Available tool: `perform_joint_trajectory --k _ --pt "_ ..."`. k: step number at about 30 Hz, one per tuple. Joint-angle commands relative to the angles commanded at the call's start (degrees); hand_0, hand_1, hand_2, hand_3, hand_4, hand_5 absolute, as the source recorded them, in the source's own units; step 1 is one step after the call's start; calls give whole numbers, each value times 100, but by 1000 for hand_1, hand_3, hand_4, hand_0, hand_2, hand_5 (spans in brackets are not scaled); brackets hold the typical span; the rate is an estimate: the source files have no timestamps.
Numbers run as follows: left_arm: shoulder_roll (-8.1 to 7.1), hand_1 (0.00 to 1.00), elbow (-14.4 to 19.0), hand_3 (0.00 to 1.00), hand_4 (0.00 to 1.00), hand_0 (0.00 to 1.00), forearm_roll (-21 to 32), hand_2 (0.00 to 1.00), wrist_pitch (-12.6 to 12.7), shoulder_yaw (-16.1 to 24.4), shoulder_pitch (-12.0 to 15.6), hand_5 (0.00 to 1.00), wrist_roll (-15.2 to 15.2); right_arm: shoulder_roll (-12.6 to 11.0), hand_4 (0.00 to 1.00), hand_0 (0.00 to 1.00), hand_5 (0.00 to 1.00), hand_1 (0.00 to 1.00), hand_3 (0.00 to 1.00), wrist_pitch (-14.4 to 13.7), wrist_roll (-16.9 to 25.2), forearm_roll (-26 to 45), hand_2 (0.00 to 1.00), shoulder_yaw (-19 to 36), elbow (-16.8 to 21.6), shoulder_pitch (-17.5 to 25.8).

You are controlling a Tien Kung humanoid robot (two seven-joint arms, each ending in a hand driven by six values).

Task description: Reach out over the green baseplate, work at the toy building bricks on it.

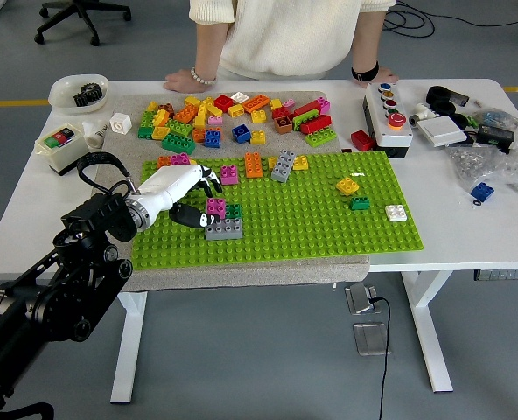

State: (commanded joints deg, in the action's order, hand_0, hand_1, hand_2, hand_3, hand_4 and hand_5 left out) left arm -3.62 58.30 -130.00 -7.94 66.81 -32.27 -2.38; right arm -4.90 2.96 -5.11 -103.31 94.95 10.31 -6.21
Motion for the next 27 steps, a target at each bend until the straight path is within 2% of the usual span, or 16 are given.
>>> perform_joint_trajectory --k 18,19,24,25,27 --pt "-155 700 675 633 855 777 0 597 -256 -23 135 242 59 -9 855 745 555 640 619 -5 -1 13 677 13 0 5" --pt "-165 726 703 634 939 792 0 635 -267 -43 152 331 53 -10 855 745 555 640 618 -5 -2 10 677 13 0 6" --pt "-193 726 767 634 939 792 0 635 -275 -95 237 331 -30 -5 855 745 555 640 618 -5 0 13 677 -3 0 9" --pt "-195 869 759 623 998 934 0 787 -258 -105 250 501 -64 -5 855 745 555 640 619 -5 -1 11 677 -5 0 9" --pt "-190 869 741 623 998 934 0 787 -197 -105 268 501 -131 -4 855 745 555 640 619 -3 -1 10 677 -6 0 14"
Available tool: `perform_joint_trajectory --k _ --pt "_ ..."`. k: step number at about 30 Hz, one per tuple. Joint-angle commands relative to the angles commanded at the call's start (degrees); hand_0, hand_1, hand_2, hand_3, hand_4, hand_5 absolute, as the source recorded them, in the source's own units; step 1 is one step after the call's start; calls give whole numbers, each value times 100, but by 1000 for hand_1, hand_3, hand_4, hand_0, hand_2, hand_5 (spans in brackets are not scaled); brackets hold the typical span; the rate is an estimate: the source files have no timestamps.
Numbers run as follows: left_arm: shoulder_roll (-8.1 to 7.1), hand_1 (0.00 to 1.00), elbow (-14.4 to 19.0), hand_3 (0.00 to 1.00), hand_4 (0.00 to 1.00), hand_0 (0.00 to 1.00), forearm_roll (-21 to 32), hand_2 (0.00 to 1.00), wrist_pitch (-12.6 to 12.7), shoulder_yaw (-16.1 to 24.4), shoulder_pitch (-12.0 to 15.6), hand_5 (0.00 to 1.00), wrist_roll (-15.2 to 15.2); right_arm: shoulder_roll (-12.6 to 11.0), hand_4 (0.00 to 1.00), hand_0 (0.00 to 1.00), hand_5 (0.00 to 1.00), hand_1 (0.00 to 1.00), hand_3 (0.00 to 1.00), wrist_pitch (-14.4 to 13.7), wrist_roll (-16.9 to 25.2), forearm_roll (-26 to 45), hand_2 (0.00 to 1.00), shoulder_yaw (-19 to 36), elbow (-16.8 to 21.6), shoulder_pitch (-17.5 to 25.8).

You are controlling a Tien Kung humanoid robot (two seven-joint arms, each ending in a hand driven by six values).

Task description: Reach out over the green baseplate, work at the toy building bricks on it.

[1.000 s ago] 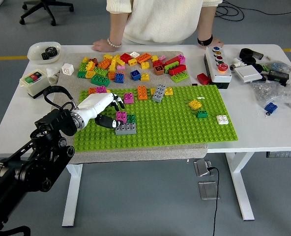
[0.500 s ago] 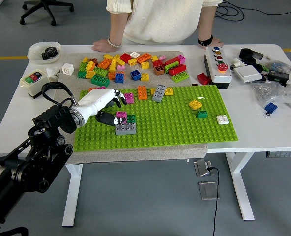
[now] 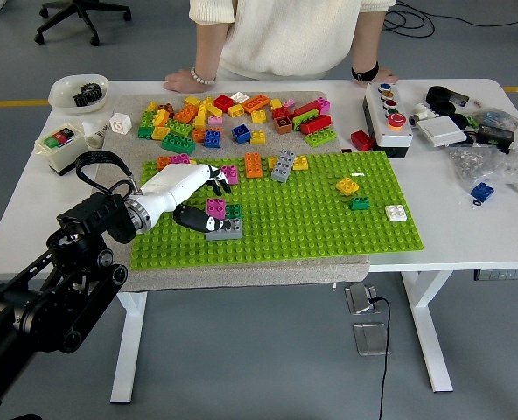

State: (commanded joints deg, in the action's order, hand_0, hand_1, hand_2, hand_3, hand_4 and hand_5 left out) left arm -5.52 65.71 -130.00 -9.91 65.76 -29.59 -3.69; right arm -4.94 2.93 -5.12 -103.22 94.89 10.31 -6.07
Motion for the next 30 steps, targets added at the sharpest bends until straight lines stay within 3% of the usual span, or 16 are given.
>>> perform_joint_trajectory --k 9,10,15,22,30 --pt "-32 906 0 601 998 983 0 825 129 56 40 530 -91 1 855 745 555 640 618 0 -1 -7 677 -6 0 10" --pt "-50 897 35 594 998 997 0 783 122 66 56 539 -87 3 854 745 556 640 616 1 -3 -6 677 -9 0 12" --pt "-97 897 102 594 998 997 0 783 135 82 105 539 -92 4 854 745 556 640 616 1 -3 -2 677 -14 0 9" --pt "-199 918 -11 588 998 998 0 829 420 7 179 552 -313 5 855 745 554 639 617 0 -5 4 677 -19 0 4" --pt "-236 929 -20 587 998 998 0 842 513 -60 260 553 -363 0 854 745 555 640 616 2 -6 5 677 -12 0 -2"
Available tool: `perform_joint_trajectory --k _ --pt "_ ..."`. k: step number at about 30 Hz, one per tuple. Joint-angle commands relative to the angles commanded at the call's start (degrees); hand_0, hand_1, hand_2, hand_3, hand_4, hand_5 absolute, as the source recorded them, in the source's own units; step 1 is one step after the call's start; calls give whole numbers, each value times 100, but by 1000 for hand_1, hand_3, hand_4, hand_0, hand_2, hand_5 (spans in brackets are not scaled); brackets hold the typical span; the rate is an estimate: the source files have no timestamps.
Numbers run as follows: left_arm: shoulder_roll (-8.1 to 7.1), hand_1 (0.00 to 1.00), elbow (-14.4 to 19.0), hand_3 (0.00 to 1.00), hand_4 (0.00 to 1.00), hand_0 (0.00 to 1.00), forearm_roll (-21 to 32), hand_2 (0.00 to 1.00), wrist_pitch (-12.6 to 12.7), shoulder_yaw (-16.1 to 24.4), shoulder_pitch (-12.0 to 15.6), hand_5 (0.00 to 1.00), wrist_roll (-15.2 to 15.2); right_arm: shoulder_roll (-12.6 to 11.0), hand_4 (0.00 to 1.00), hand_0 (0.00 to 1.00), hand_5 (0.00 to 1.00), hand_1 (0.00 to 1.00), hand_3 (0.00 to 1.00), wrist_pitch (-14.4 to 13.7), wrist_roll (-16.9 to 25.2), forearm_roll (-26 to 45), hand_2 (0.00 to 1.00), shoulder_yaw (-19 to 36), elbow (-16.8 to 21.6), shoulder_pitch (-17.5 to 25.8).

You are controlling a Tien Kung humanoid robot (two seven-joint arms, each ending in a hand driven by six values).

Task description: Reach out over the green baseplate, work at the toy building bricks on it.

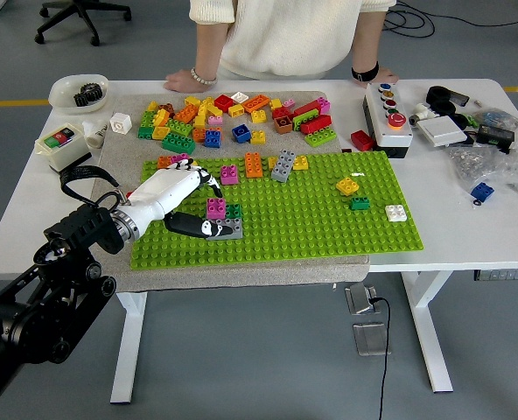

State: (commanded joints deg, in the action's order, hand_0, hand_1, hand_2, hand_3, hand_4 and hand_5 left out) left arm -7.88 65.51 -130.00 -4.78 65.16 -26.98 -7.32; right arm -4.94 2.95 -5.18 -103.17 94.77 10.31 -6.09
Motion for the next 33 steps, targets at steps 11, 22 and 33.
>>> perform_joint_trajectory --k 11,22,33 --pt "35 933 -198 590 998 998 0 850 119 -27 -6 552 -27 2 853 745 556 637 615 0 0 8 677 3 0 -7" --pt "59 933 -337 588 998 998 0 853 147 -37 -5 554 -45 0 854 744 556 637 613 2 -1 15 677 3 0 -12" --pt "80 933 -437 589 998 998 0 852 176 -50 3 555 -39 0 853 745 555 638 613 1 1 25 677 -4 0 -12"
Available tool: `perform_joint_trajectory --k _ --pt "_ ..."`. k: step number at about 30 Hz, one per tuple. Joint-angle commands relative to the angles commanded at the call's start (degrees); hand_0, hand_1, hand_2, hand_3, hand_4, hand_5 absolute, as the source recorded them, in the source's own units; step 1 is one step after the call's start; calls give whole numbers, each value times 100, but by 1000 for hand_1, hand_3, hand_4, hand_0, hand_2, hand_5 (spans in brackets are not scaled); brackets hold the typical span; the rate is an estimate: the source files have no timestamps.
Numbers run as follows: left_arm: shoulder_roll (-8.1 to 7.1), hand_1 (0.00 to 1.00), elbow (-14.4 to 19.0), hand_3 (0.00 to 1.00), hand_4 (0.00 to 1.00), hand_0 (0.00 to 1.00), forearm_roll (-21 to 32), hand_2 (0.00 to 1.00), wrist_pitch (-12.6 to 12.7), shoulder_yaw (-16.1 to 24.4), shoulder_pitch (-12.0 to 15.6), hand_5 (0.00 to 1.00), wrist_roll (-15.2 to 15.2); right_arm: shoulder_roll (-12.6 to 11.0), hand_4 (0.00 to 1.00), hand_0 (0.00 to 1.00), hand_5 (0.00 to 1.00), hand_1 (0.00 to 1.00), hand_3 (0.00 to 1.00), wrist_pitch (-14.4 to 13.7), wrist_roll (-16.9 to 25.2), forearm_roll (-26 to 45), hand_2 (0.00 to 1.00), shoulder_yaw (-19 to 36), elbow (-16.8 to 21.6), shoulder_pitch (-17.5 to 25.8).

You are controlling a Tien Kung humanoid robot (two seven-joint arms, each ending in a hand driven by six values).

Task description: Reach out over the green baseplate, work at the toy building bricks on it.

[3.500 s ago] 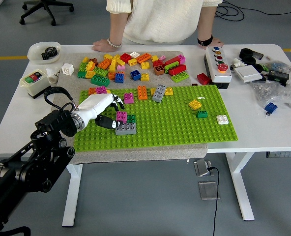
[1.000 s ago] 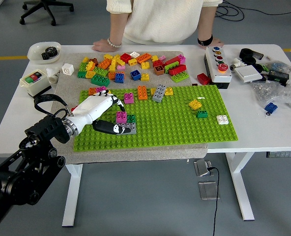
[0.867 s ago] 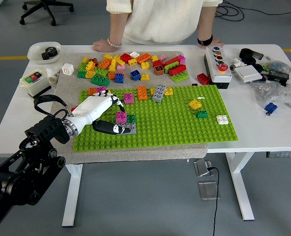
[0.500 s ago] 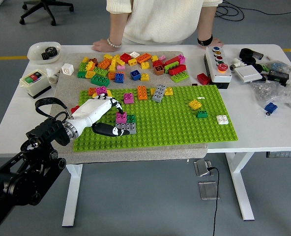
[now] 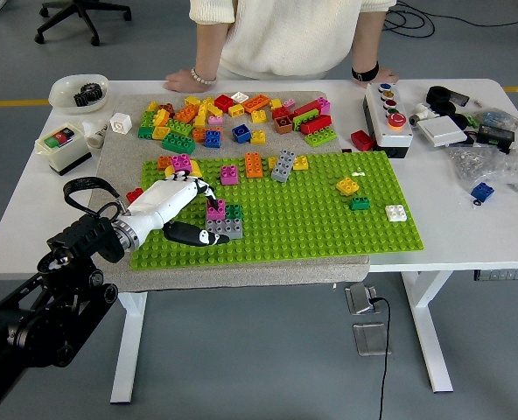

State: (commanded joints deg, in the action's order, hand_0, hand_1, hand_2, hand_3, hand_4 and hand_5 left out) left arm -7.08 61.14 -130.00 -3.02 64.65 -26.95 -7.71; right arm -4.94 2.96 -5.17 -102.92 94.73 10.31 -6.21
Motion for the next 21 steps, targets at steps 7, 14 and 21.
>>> perform_joint_trajectory --k 7,14,21 --pt "30 935 -43 589 998 998 0 855 11 3 -39 557 4 -4 854 745 557 637 613 0 -2 3 677 3 0 -9" --pt "45 935 -95 588 998 998 0 855 18 -7 -65 555 5 -1 853 745 555 637 614 -1 0 9 677 -5 0 -12" --pt "37 935 -134 588 998 998 0 855 -27 -23 -39 550 16 -3 854 745 555 637 613 -1 1 2 677 -7 0 -4"
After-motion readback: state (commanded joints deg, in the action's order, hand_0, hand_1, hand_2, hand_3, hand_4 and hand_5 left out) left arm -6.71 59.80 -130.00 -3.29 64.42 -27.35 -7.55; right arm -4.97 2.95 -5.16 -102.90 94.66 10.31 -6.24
